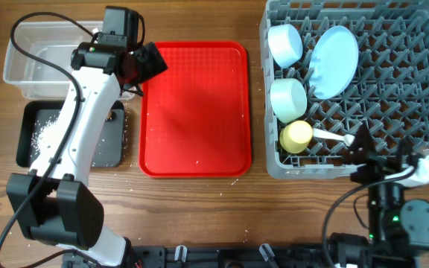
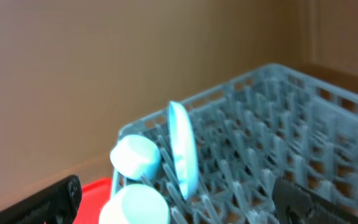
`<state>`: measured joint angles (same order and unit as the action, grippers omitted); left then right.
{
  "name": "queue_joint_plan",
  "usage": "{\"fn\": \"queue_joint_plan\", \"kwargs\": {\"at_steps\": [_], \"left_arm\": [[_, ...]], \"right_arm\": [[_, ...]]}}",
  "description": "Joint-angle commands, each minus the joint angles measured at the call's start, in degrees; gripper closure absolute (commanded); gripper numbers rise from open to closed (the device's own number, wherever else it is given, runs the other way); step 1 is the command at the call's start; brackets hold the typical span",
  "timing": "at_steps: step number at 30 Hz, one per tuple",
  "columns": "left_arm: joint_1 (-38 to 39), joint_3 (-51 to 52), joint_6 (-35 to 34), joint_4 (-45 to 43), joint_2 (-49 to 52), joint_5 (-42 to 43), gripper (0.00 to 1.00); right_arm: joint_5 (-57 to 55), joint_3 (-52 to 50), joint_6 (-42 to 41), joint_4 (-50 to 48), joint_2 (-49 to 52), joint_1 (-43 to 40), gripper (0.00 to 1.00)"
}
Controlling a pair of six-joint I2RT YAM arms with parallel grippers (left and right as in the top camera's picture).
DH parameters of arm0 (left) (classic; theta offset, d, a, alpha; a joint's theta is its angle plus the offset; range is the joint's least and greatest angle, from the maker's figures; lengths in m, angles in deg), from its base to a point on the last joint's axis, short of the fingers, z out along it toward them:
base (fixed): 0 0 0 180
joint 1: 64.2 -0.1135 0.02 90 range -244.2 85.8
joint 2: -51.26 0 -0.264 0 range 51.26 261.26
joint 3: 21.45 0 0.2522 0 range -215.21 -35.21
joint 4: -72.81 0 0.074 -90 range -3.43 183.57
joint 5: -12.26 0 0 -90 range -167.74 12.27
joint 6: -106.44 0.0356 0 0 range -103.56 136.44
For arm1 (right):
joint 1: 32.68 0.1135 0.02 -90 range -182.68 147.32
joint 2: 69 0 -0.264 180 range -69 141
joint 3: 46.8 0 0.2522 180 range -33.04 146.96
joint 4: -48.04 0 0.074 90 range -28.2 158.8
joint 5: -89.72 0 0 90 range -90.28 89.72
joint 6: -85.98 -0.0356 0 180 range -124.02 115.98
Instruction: Sort waste into correct bins and load items into the dishwasher rack
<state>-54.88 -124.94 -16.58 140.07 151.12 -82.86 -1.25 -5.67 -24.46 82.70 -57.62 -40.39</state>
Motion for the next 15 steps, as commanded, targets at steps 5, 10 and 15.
{"fn": "queue_joint_plan", "kwargs": {"at_steps": [5, 10, 15], "left_arm": [[-0.2, -0.48, 1.31, -0.13, 0.22, -0.96, 0.0], [-0.2, -0.48, 1.31, -0.13, 0.22, -0.96, 0.0], [-0.2, -0.48, 1.31, -0.13, 0.22, -0.96, 0.0]], "right_arm": [[5.44, -18.05, 0.55, -14.38, -9.2, -0.26, 0.0], [5.57, -23.91, 0.28, -16.68, -11.19, -0.26, 0.0], [5.57, -27.1, -0.72, -21.27, -11.19, -0.24, 0.0]]}}
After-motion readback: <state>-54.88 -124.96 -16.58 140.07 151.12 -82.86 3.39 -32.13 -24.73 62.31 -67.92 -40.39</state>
